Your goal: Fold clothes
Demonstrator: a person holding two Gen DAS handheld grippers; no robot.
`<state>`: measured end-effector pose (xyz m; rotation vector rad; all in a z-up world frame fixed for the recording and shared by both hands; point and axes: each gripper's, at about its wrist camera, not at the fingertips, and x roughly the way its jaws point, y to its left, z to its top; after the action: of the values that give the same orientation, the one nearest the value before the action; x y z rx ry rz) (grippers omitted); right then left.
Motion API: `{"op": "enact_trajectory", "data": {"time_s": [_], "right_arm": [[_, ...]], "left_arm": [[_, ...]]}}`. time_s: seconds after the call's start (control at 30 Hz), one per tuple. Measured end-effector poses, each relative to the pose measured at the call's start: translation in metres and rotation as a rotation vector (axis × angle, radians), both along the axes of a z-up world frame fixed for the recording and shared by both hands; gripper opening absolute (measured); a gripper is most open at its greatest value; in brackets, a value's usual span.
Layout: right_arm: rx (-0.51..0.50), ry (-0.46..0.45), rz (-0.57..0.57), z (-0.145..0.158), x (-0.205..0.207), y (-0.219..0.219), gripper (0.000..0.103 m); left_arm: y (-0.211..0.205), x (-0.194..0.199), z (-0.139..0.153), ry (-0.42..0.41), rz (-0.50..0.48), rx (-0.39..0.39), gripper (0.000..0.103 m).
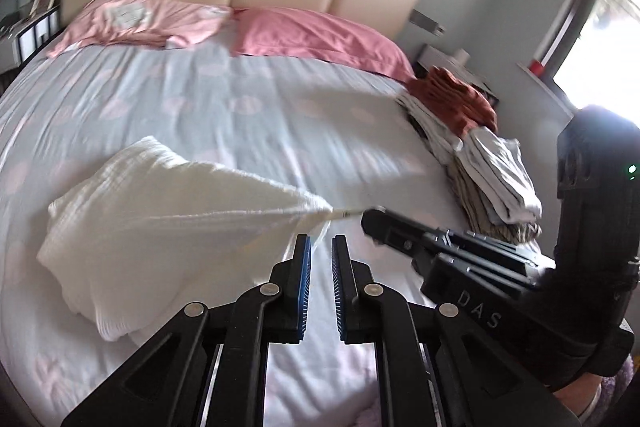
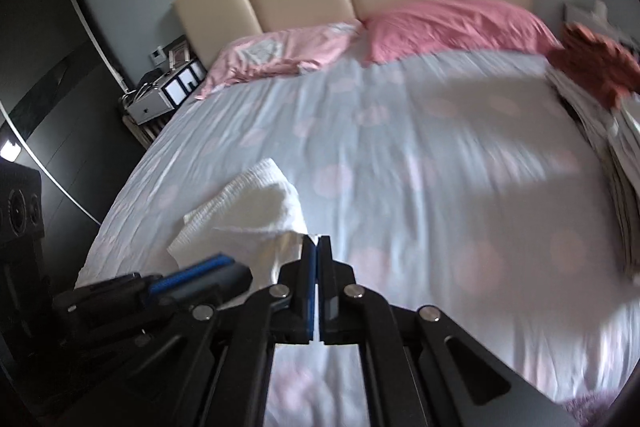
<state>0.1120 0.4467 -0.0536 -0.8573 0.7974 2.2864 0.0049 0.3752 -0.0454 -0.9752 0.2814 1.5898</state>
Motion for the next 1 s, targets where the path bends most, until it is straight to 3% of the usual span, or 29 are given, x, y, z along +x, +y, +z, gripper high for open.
{"op": "enact_trajectory", "data": {"time_s": [0.2, 0.27, 0.33, 0.43, 0.5, 0.67, 0.83, 0.9, 1.0], "right_arm": [[-0.08, 0.019, -0.1, -0.028, 0.071, 0.009, 0.0], [-0.111, 0.028, -0.131, -0.041, 0.082, 0.011, 0.002], [-0.142, 0.038, -0.162, -0.053, 0.093, 0.014, 0.005], [-0.193, 0.057, -0.167, -0.069, 0.099, 0.017, 0.008], [-0.242, 0.048, -0.145, -0.082, 0.095, 0.015, 0.021], [-0.406, 0.007, -0.06, -0.124, 0.073, 0.006, 0.027], [-0.424, -0.038, 0.006, -0.143, 0.044, -0.002, 0.033], [-0.455, -0.053, 0.006, -0.153, 0.036, 0.001, 0.039], [-0.504, -0.069, -0.003, -0.171, 0.027, 0.006, 0.039]], "left_arm": [[0.009, 0.045, 0.0, 0.085, -0.058, -0.064, 0.014], [0.006, 0.045, -0.005, 0.128, -0.064, -0.096, 0.032], [0.002, 0.044, -0.015, 0.174, -0.071, -0.133, 0.057], [-0.004, 0.041, -0.031, 0.253, -0.087, -0.195, 0.062], [-0.002, 0.038, -0.045, 0.277, -0.092, -0.239, 0.068], [0.006, 0.03, -0.083, 0.307, -0.088, -0.34, 0.07], [0.014, 0.022, -0.12, 0.333, -0.082, -0.437, 0.07], [0.018, 0.016, -0.13, 0.311, -0.062, -0.45, 0.07], [0.023, 0.006, -0.145, 0.277, -0.031, -0.469, 0.07]]}}
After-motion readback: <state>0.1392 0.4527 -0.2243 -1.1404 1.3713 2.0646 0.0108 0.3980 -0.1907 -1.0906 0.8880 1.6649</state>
